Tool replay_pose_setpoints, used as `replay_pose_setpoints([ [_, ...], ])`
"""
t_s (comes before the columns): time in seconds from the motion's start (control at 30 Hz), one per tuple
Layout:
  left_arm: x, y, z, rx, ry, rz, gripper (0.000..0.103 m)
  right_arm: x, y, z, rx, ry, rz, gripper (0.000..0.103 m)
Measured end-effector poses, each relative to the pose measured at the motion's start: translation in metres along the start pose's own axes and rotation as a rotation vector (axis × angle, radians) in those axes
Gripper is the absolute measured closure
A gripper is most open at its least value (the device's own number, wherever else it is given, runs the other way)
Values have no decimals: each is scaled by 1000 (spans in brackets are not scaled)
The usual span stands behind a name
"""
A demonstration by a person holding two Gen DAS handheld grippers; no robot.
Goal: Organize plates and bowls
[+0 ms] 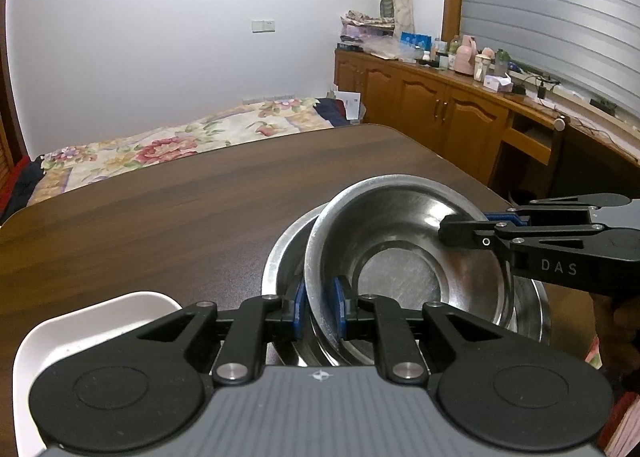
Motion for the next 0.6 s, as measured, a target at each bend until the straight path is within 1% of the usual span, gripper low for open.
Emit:
replay_pose_setpoints([
  [0.4, 5, 1, 0, 36, -7, 33, 86, 3, 0, 2, -5, -17, 21, 90],
  [0.5, 9, 0, 1, 50, -11, 50, 81, 5, -2, 3, -6, -22, 38, 90],
  [0.57, 14, -2, 2, 55, -23, 70, 75, 7, -5, 3, -8, -27, 55, 90],
  [0.6, 17, -3, 3, 54, -32, 82, 69, 9, -6, 4, -6, -28, 66, 88],
])
Point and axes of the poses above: each gripper's, at about its wrist camera, not at the fingertips, and x roughly against the way its jaws point, z to its right, y to its underside, the point moved 3 cm from there along -x, roughly the way its jaws point, and after that the axes turned 3 degrees about -x, right-handed, at the moved point
